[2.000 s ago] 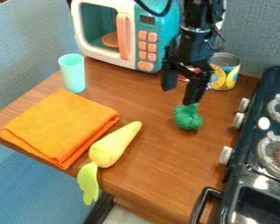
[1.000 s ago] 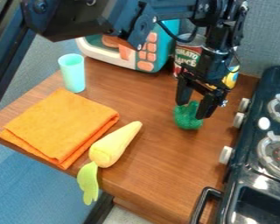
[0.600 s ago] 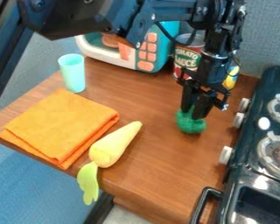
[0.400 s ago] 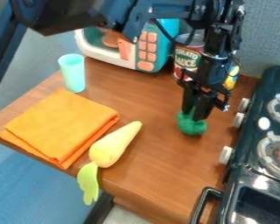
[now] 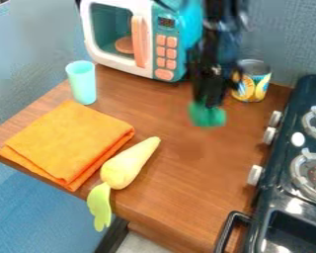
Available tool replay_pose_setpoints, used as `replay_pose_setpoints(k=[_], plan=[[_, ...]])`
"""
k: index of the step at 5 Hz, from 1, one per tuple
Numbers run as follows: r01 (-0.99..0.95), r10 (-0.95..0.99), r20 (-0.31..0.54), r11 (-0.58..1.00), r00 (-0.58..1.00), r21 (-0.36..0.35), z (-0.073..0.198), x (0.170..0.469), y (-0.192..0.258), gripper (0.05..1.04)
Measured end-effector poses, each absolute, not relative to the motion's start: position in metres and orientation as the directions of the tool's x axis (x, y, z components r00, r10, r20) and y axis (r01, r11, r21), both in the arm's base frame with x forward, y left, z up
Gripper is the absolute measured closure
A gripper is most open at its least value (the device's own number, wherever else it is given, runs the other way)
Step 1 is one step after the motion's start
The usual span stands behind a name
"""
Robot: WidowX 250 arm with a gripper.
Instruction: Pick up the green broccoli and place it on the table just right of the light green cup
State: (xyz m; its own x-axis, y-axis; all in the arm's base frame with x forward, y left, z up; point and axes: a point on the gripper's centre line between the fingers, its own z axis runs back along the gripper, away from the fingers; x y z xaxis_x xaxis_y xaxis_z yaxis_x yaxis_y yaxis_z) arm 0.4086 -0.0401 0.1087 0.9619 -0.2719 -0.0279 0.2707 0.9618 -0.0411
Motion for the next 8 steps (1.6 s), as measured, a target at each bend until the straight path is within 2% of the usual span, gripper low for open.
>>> replay_pose_setpoints(k=[1, 2, 3, 4, 5, 6, 7, 8], plan=[[0.215, -0.215, 0.001, 0.974, 0.977, -0.074, 0.127, 0.411, -0.004, 0.738], [0.169, -0.170, -0.009, 0.982, 0.985, -0.080, 0.130, 0.409, 0.024, 0.738], [0.124, -0.129, -0.068, 0.989, 0.989, -0.081, 0.116, 0.404, 0.050, 0.738], [0.088, -0.092, -0.114, 0.996, 0.989, -0.034, 0.110, 0.399, 0.075, 0.738], [0.075, -0.074, -0.097, 0.997, 0.993, 0.010, 0.109, 0.400, 0.092, 0.738], [0.001, 0.000, -0.037, 1.000, 0.999, 0.025, 0.098, 0.403, 0.111, 0.738], [-0.093, 0.093, 0.002, 0.995, 0.996, 0.022, 0.084, 0.403, 0.123, 0.738], [-0.128, 0.127, 0.051, 0.992, 0.991, 0.000, 0.084, 0.410, 0.124, 0.738]])
